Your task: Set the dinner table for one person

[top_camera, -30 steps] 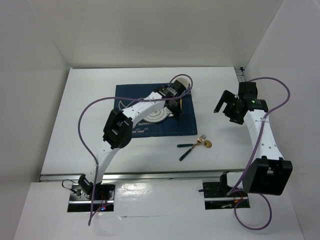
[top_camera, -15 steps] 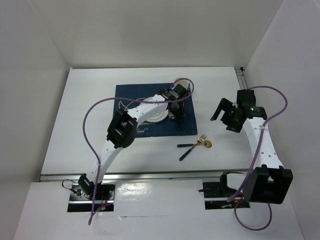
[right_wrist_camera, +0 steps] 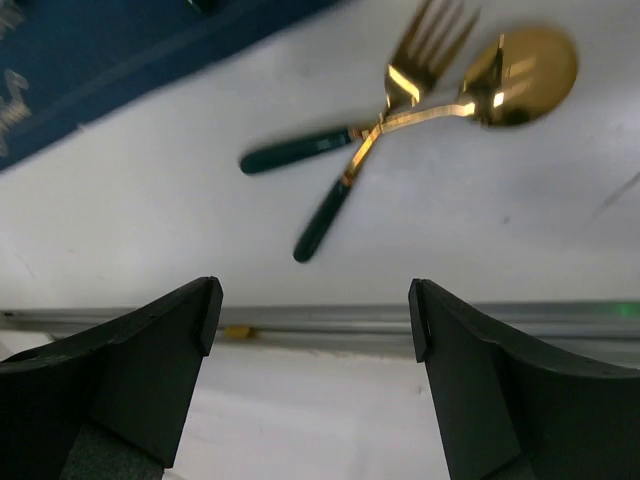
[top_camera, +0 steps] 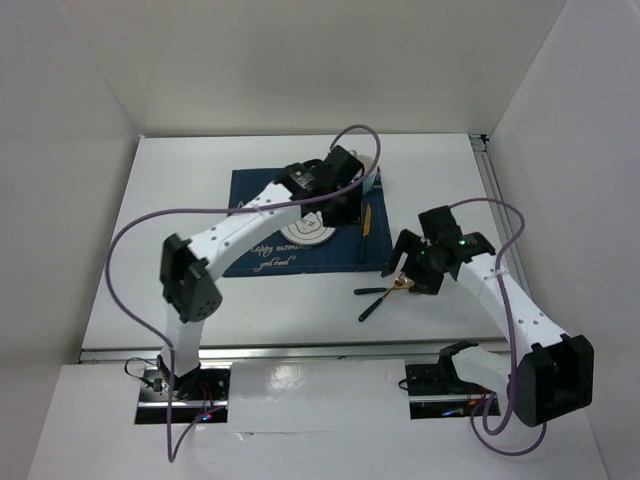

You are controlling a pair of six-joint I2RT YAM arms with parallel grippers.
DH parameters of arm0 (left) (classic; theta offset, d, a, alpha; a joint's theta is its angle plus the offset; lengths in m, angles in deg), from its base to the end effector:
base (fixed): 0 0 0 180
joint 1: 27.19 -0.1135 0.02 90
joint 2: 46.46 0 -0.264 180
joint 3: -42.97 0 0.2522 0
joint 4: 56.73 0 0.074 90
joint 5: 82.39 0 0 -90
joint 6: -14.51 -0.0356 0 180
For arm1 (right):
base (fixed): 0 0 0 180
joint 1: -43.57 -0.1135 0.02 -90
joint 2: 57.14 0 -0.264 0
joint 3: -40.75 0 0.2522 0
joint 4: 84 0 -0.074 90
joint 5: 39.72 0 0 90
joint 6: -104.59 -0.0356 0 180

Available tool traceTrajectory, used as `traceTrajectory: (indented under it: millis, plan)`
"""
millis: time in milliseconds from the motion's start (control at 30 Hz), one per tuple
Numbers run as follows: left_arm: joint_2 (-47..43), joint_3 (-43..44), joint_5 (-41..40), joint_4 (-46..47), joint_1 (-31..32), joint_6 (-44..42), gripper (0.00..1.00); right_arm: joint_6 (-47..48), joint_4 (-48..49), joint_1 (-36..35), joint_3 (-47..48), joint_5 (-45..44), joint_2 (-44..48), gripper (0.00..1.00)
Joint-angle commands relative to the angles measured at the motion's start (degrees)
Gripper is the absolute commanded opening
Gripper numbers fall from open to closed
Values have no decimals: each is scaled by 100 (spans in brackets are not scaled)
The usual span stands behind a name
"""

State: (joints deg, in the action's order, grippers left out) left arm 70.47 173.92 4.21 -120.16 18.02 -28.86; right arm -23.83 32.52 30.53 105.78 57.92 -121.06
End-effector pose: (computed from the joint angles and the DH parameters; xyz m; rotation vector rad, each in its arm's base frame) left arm 0.3224 -0.3218 0.3268 -0.0593 2.5374 -0.6218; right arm 0.2004 0.0513 0.2587 0.5556 2.6714 0.4553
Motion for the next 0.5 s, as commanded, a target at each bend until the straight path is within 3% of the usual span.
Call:
traceTrajectory:
  millis: [0, 233, 467]
  plan:
    - [-1170, -432, -441, -333, 93, -268, 56, -1264, 181, -688, -511, -219, -5, 87]
    - [-2523, -1496, -1093, -605, 93, -374, 56, -1942, 839, -1710, -706, -474, -796, 87]
    - [-2807, -1822, -1321, -798, 93, -427, 56, -2108, 1368, -2079, -653, -720, -1850, 72]
